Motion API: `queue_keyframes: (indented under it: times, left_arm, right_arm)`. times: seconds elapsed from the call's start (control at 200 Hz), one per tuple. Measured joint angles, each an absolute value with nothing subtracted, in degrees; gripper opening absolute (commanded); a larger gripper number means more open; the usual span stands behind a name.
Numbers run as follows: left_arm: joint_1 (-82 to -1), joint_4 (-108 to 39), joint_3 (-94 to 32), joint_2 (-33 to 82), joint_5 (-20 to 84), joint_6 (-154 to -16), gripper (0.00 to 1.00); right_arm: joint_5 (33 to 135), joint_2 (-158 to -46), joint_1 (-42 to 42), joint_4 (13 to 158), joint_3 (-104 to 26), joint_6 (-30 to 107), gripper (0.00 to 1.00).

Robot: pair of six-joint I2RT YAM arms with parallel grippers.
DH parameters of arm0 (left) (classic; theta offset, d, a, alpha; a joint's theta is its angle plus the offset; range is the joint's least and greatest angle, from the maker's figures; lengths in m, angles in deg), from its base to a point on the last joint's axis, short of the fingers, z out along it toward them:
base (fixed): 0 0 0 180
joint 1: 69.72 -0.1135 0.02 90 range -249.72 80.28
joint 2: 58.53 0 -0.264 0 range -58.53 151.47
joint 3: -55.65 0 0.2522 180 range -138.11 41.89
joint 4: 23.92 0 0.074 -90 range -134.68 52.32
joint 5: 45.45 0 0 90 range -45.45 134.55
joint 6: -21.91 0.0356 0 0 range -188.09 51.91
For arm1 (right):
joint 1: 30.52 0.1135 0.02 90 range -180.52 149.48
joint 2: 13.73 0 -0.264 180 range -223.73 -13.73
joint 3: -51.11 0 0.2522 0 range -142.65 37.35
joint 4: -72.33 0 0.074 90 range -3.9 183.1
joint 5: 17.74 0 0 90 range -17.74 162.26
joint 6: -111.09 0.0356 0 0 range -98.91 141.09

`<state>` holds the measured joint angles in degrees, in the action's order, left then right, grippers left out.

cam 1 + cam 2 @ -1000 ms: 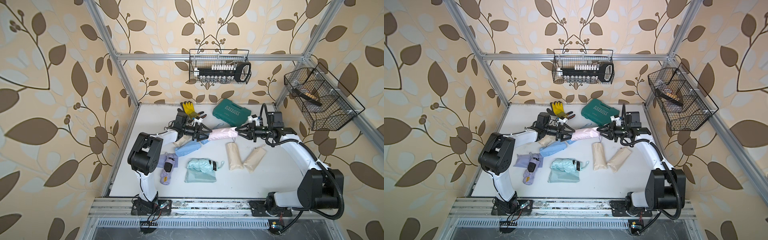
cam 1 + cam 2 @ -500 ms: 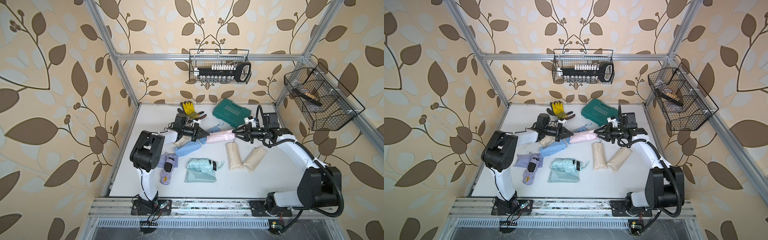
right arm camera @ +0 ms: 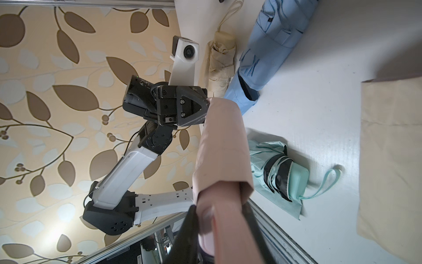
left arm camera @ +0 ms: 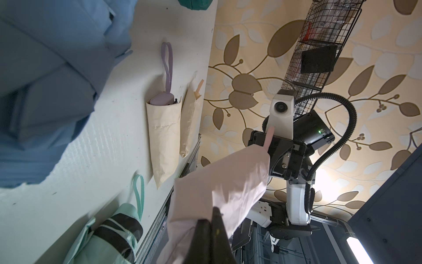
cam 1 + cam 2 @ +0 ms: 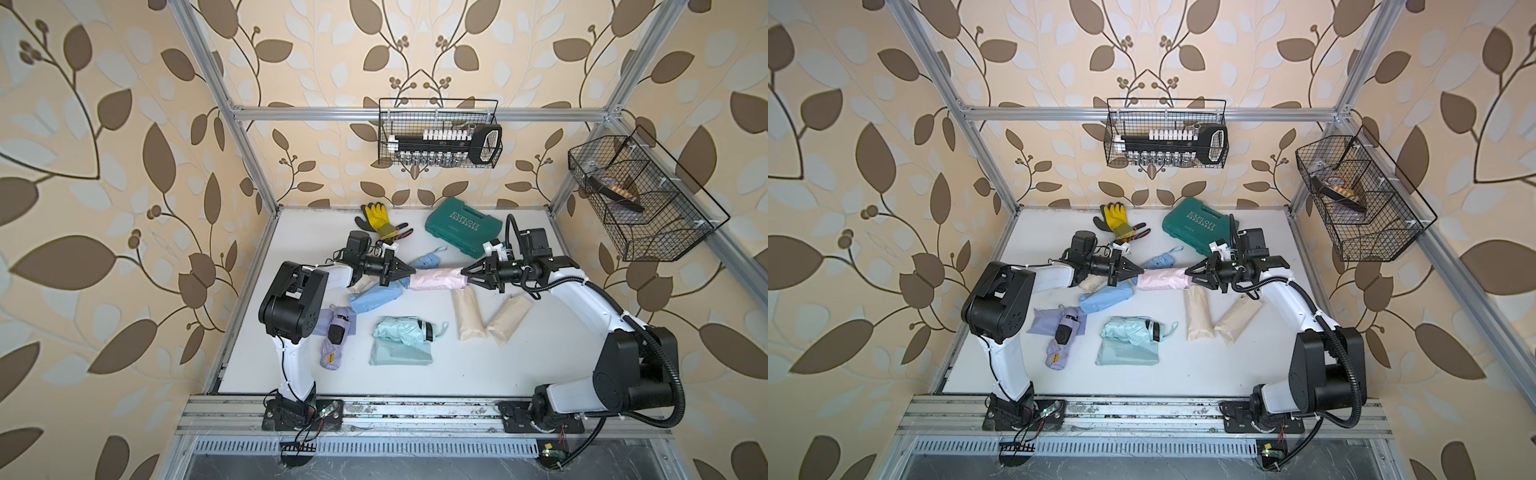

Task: Take umbrellas out of sleeves
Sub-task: Take out the umbrella from the umbrella sleeve.

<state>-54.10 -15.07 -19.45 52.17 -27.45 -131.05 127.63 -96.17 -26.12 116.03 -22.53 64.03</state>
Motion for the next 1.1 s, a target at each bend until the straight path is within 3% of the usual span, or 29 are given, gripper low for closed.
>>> queue_keyframes:
  times: [0.47,1.1]
  left_arm:
    - [-56.5,-25.0,-19.4,50.1,-27.6,-122.7,0.01]
    - [-59.0,-41.2,-19.2,50.0,-23.8,-112.5,0.02]
  right_arm:
    - [127.1,-96.2,-26.4,116.7,-20.8,61.7,0.13]
    - [128.5,-95.0,-35.1,126.2,-20.7,54.4,0.13]
